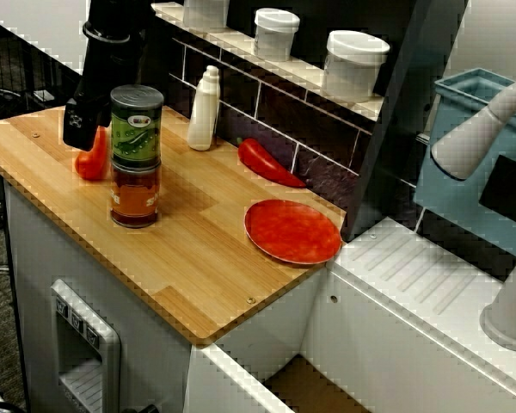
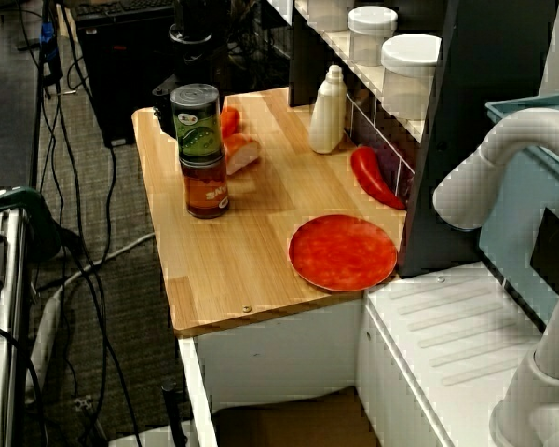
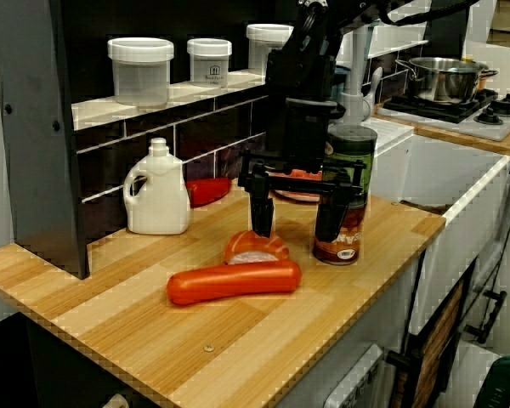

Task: Push into sink

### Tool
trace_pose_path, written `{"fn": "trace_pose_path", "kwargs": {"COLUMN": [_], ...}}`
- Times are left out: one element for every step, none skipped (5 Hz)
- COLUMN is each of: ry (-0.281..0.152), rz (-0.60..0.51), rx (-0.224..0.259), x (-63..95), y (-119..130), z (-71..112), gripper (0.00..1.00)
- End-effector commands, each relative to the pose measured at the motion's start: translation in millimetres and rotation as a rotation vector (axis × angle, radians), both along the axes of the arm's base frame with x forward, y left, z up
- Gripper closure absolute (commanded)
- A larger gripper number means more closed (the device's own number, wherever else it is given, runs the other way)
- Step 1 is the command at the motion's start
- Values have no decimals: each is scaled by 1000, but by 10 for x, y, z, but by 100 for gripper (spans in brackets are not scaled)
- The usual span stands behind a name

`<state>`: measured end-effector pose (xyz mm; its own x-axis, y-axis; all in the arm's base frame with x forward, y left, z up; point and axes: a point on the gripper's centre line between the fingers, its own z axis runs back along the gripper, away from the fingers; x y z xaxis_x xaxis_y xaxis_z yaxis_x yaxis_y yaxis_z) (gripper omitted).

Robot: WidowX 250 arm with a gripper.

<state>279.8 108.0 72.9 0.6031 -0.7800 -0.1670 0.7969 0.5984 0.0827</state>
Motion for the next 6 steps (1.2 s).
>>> {"fn": "trace_pose_path", "kwargs": {"ry": [-27, -19, -21, -19, -16, -10], "rz": [-31, -37, -36, -32, -24, -20], "rx": [13, -10, -11, -8, -2, 6], "x": [-45, -132, -157, -143, -101, -98], "y": [-62, -28, -18, -13, 9, 35], "z": [198, 268, 268, 250, 212, 158], "gripper": [0, 0, 0, 0, 0, 0]}}
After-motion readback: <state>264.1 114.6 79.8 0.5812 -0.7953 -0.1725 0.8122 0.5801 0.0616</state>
